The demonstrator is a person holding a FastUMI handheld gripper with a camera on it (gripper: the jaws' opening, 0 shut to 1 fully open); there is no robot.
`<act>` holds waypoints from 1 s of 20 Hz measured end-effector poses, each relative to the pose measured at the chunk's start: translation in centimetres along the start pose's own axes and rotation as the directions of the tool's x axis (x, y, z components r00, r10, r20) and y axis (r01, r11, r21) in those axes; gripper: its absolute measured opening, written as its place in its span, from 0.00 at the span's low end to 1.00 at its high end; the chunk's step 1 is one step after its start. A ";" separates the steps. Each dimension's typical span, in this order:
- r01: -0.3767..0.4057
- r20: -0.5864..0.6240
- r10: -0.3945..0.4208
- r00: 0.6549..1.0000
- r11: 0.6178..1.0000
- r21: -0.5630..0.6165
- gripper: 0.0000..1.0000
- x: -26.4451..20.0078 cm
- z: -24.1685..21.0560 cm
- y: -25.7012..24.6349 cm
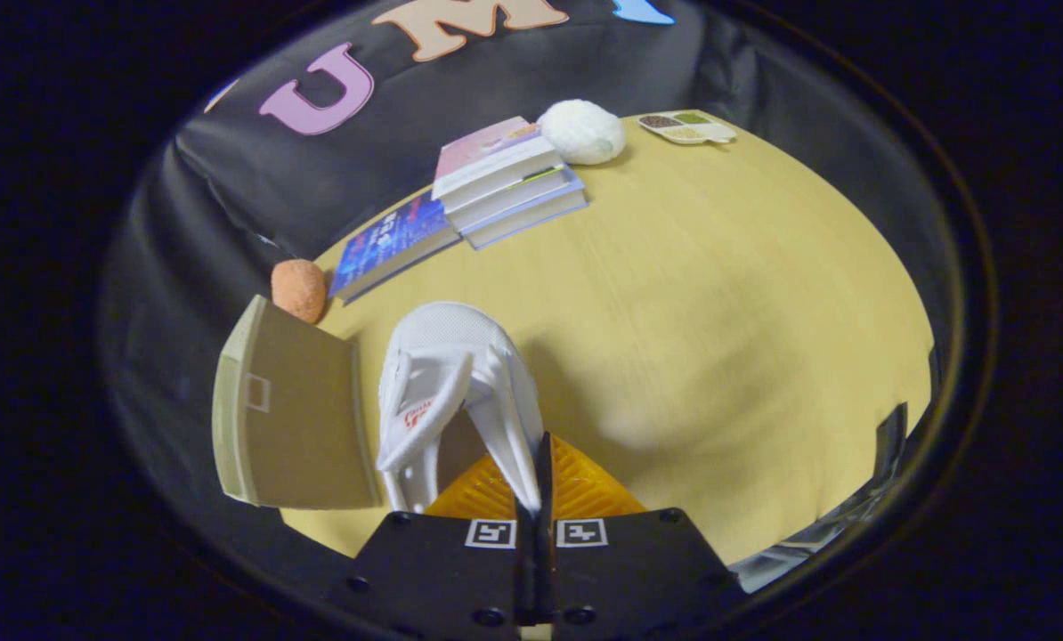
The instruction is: Open the storage box then place both shoes into the box .Put the left shoe in first, then the right shoe, with the right side of both shoes facing outward in a uniform manner.
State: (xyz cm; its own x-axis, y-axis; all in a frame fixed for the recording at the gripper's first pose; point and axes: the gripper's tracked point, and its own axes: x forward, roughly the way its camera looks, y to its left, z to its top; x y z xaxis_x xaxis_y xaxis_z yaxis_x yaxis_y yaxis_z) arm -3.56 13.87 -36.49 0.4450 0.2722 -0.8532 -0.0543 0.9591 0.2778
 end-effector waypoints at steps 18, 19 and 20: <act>-0.385 0.032 0.392 0.919 0.914 -0.131 0.02 -5.8 6.6 27.8; -0.354 0.040 0.362 0.931 0.926 -0.130 0.02 -4.7 6.5 27.9; -0.316 0.052 0.326 0.944 0.938 -0.140 0.03 -3.5 6.3 27.7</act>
State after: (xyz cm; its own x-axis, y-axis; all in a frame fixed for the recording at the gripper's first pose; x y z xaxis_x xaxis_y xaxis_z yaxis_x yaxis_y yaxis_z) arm -0.97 39.02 -23.00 0.4486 0.5654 -0.6922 -0.3163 0.8248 0.4687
